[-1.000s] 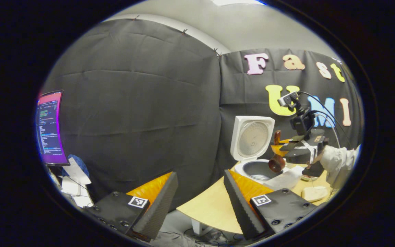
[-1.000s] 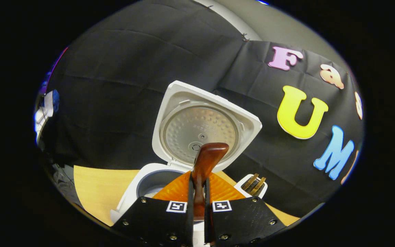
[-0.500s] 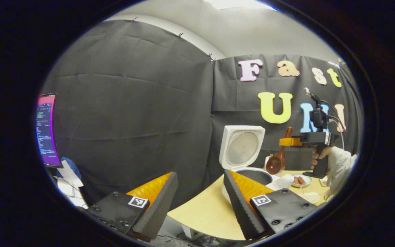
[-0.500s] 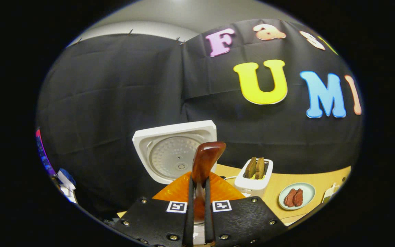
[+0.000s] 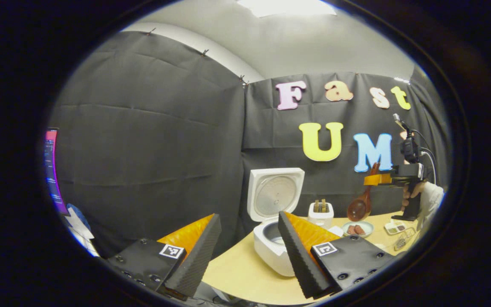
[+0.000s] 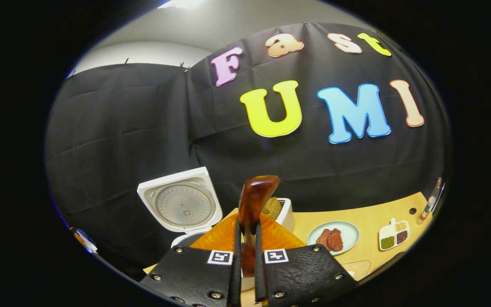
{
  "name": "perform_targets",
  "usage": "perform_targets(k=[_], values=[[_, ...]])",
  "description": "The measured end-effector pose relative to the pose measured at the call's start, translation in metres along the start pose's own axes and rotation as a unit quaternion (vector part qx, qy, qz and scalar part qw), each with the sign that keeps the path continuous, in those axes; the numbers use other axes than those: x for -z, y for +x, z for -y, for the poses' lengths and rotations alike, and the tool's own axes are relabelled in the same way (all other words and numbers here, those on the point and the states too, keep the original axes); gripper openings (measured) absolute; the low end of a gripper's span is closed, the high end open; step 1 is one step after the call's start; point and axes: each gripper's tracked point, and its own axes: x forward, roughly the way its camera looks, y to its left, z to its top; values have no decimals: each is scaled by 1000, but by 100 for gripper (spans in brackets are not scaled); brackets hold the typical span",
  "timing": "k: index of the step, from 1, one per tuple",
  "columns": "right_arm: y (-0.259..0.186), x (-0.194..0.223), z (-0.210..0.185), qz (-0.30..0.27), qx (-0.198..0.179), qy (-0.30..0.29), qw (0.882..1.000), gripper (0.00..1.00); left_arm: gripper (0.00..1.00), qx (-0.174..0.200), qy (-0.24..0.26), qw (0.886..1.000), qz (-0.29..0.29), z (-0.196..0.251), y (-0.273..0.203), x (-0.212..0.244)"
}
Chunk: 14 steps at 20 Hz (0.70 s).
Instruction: Close the left gripper, press the button to open the rice cooker; take a wooden spoon from the chopstick holder with the right hand, scoop a spoonful of rice and pour it into the rice cooker, then put the wooden spoon back into the chopstick holder.
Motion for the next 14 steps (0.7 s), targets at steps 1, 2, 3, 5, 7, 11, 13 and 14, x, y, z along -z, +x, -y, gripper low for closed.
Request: perform_targets(k=[1,2,3,5,7,11,13,14], values=[[-6,-2,15,0,12,-1,1000,13,94,6,0,1000,0,9,2,-1],[-13,-5,28,2,23,1,1000,13,93,13,-2,1000,-1,17,3,-1],[-21,-8,41,6,33,4,999,13,91,20,-3,1000,-1,26,3,-2],[-35,-11,68,11,52,10,999,13,90,32,-2,999,-1,42,2,-6],[-48,-12,96,13,74,14,997,13,90,45,-2,999,1,59,4,-7],[-74,-8,147,15,114,26,993,13,98,68,-2,998,1,93,4,-9],[-86,-4,170,16,132,29,991,13,98,78,-3,997,-1,108,4,-8],[-94,0,175,16,143,32,989,13,98,82,-2,997,0,115,4,-10]])
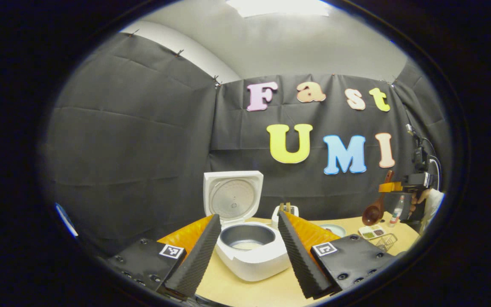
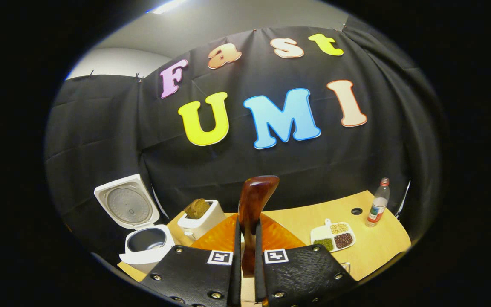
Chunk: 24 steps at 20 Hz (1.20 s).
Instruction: Close the left gripper, press the button to open the rice cooker; take a wooden spoon from the chopstick holder with the right hand, scoop a spoonful of rice and pour it into the rice cooker, then put the wooden spoon back into the chopstick holder.
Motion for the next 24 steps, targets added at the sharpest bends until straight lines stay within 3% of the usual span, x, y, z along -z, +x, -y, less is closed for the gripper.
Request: perform_targets(k=[3,6,9,17,23,24], values=[[-8,9,38,2,35,-9,999,13,98,11,1,1000,4,19,3,-6],[-17,25,70,-9,66,-26,997,13,90,19,7,1000,7,36,3,-10],[-24,43,92,-27,86,-28,996,13,93,24,14,1000,9,48,3,-12],[-28,81,136,-58,117,-27,991,13,90,32,33,999,8,71,-1,-18],[-22,122,147,-105,117,6,988,14,89,34,43,998,7,77,-1,-18],[-22,127,147,-110,117,13,987,14,98,34,42,999,6,77,-1,-18]])
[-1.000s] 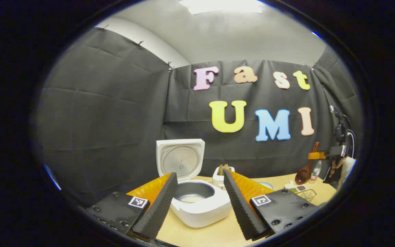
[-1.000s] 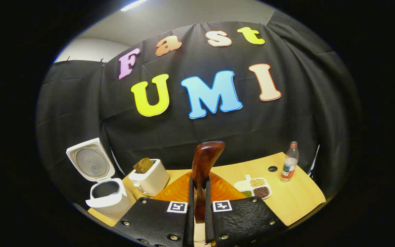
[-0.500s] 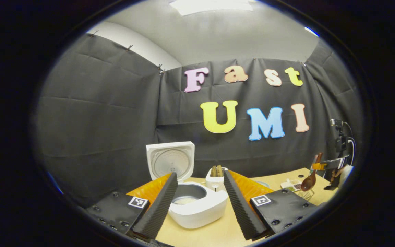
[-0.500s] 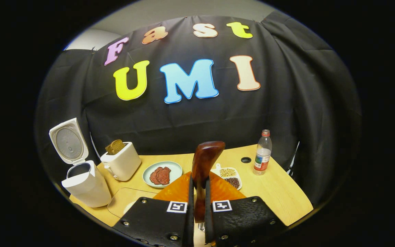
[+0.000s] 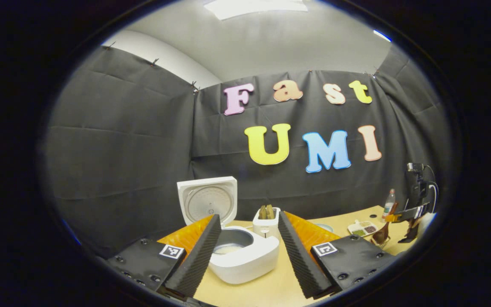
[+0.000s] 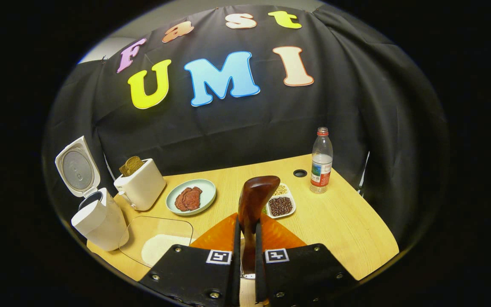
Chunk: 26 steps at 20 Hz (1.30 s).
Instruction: Close the left gripper, press the button to open the rice cooker; take a wooden spoon from the chopstick holder with the right hand, scoop a spoonful of rice and pour it into the rice cooker, then put the wooden spoon back into the chopstick holder.
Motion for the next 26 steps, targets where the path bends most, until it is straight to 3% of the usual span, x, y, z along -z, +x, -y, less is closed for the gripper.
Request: perform_targets(k=[3,4,6,8,11,12,13,15,20,21,23,24,26], values=[[2,12,4,-20,4,20,1000,14,98,1,-2,1000,-2,0,2,2],[2,16,4,-28,2,28,999,14,89,1,-2,1000,-3,-1,3,2],[1,17,5,-30,0,36,999,18,89,2,-4,1000,-5,-1,5,4],[-5,8,11,-15,8,23,1000,34,98,3,-7,1000,-5,-2,10,4],[-15,-6,34,17,53,-29,998,89,99,4,-9,1000,0,-4,16,1],[-23,-15,37,31,69,-47,996,100,89,5,-9,1000,3,-4,19,-2],[-31,-24,41,47,82,-61,994,100,98,5,-9,1000,5,-5,24,-4],[-47,-44,44,79,95,-76,989,100,89,0,-8,1000,6,-11,36,-7],[-88,-77,43,130,94,-56,986,100,89,-31,0,999,11,-43,77,-26],[-94,-81,44,135,96,-55,985,99,94,-38,-2,999,16,-52,86,-32],[-107,-87,47,147,104,-59,982,100,89,-57,-6,998,20,-75,108,-45],[-113,-89,50,151,110,-61,980,100,94,-68,-7,997,20,-88,121,-50],[-123,-85,56,152,124,-65,978,100,89,-78,-11,997,17,-107,146,-59]])
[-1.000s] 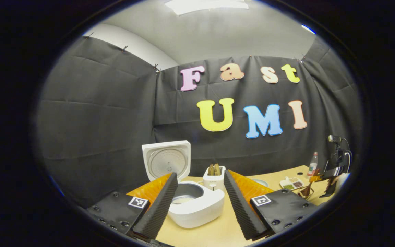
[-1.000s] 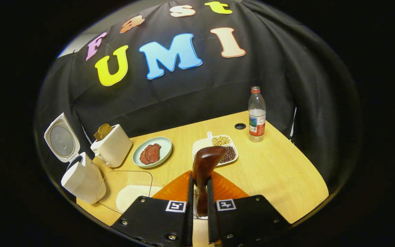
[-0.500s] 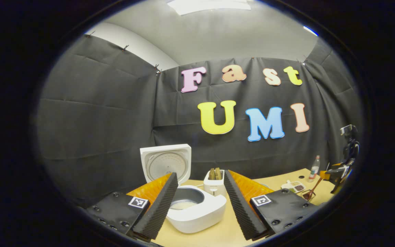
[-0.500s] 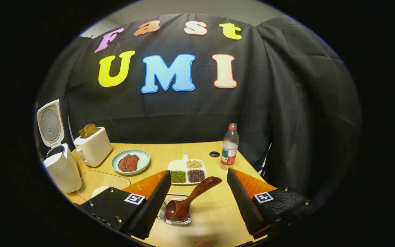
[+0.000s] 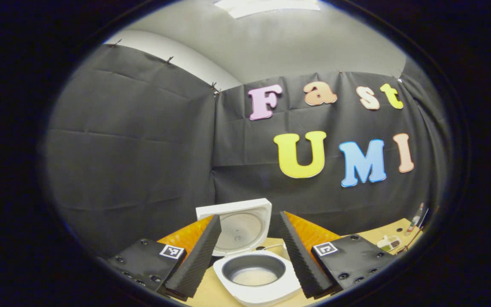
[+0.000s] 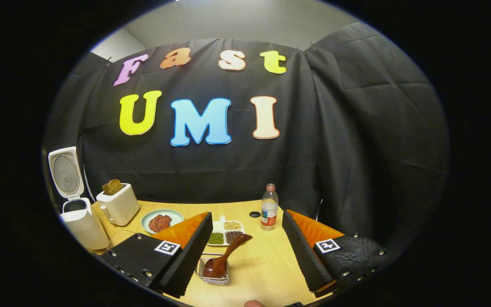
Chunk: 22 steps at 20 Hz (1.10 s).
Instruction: Close the left gripper, press the button to open the rice cooker; take a wooden spoon from the chopstick holder with the right hand, scoop a spoonful of rice and pour it into the rice cooker, then put the wooden spoon back into the chopstick holder.
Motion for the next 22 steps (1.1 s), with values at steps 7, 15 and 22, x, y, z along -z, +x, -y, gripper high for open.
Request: perform_targets(k=[7,15,22], values=[[-36,24,31,-20,51,5,998,100,94,-11,0,1000,4,-31,91,-19],[-87,42,62,-21,123,-3,992,99,99,-32,6,999,-19,-49,200,-2],[-123,63,80,-40,162,-14,986,100,94,-44,18,997,-62,-40,272,31]])
